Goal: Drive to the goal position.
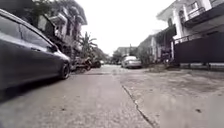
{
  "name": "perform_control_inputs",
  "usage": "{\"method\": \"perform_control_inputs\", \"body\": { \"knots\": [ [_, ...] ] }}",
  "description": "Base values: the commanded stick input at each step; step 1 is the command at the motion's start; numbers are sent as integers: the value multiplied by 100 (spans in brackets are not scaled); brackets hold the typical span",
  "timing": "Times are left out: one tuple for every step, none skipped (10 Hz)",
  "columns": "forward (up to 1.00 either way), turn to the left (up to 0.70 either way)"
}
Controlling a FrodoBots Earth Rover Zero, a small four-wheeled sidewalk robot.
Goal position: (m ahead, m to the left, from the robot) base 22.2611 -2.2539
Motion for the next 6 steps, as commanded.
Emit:
{"method": "perform_control_inputs", "body": {
  "knots": [
    [100,9],
    [100,0],
    [100,0],
    [100,0],
    [100,0],
    [100,0]
  ]
}}
